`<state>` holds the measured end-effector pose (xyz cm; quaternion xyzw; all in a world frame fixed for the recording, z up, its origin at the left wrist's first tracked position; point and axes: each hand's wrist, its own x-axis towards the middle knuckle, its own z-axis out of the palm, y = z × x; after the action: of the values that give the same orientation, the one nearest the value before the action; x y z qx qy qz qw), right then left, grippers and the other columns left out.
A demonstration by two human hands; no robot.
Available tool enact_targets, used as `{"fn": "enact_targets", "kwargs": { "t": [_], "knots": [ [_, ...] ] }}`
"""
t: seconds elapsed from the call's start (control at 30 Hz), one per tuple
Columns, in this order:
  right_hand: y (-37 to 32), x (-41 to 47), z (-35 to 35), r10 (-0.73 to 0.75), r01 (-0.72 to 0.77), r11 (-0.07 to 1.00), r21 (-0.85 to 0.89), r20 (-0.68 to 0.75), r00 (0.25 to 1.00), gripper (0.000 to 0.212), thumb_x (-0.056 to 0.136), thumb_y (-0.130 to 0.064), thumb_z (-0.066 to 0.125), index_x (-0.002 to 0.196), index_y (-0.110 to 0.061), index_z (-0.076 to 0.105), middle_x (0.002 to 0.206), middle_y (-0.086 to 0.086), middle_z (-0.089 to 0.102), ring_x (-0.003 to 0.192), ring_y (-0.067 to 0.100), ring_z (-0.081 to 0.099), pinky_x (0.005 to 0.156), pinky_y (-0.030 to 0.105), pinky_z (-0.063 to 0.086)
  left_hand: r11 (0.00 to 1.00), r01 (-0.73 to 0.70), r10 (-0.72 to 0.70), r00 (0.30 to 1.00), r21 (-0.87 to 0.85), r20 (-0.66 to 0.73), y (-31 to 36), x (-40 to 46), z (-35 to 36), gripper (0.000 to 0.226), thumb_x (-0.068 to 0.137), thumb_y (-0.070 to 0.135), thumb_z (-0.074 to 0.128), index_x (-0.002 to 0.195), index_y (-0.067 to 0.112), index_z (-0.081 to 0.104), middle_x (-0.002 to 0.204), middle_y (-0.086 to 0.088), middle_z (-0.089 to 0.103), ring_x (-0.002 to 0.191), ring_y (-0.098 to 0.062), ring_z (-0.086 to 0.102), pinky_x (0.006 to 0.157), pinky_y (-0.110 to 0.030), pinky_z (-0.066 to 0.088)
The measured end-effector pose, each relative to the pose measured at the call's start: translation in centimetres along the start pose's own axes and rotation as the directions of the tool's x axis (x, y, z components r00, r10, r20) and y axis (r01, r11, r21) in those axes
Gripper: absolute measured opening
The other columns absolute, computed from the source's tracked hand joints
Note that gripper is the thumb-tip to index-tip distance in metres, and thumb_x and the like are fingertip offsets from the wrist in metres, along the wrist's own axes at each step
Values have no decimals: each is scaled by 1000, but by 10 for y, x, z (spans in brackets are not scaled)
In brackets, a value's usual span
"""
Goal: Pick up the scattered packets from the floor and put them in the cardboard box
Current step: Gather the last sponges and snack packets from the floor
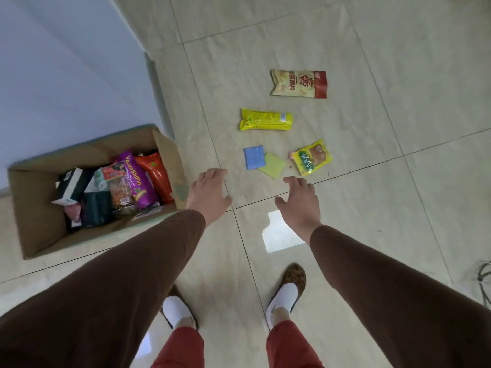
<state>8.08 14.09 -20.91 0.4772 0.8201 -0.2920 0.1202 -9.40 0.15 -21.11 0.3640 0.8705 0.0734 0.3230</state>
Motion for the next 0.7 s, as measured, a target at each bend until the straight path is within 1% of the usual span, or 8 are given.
{"fn": "enact_targets", "kwargs": {
  "t": [0.13, 0.27, 0.47, 0.57, 0.7],
  "knots": [
    [56, 32, -33, -6, 6, 1000, -25, 1, 1000, 52, 90, -25, 62, 139, -17, 49, 135, 6, 51, 125, 30, 43, 97, 43, 41, 1000, 17, -18, 1000, 14, 20, 50, 26, 28, 68, 87, 31, 67, 148, 19, 39, 148, -2, 42, 137, -27, 37, 111, -43, 34],
    [93, 71, -46, 18, -17, 999, -45, 30, 999, 51, 89, -25, 63, 138, -16, 49, 133, 8, 52, 123, 32, 44, 96, 44, 42, 999, 31, -32, 998, 22, 52, 74, 53, 46, 65, 88, 29, 65, 148, 20, 39, 149, 0, 41, 138, -25, 36, 111, -42, 31],
    [115, 148, -34, 4, 11, 993, -122, 117, 993, 54, 88, -22, 62, 139, -16, 48, 132, 10, 53, 119, 34, 46, 93, 44, 43, 997, 10, -17, 995, 76, 94, 73, 117, 68, 61, 89, 23, 61, 146, 19, 41, 147, -2, 43, 135, -25, 39, 109, -42, 35],
    [130, 196, -20, -47, 85, 973, -215, 176, 983, 55, 88, -19, 62, 140, -19, 45, 137, 10, 49, 125, 34, 44, 92, 44, 43, 992, -5, -12, 991, 125, 133, 67, 163, 82, 63, 88, 16, 59, 148, 18, 39, 149, -4, 43, 135, -27, 40, 107, -43, 37],
    [154, 258, 4, -90, 158, 941, -300, 228, 970, 57, 86, -18, 66, 139, -20, 45, 141, 9, 47, 135, 34, 39, 96, 44, 42, 976, -48, 12, 986, 214, 166, 57, 219, 108, 63, 87, 6, 56, 147, 16, 39, 148, -5, 43, 134, -29, 41, 104, -43, 39]
  ]
}}
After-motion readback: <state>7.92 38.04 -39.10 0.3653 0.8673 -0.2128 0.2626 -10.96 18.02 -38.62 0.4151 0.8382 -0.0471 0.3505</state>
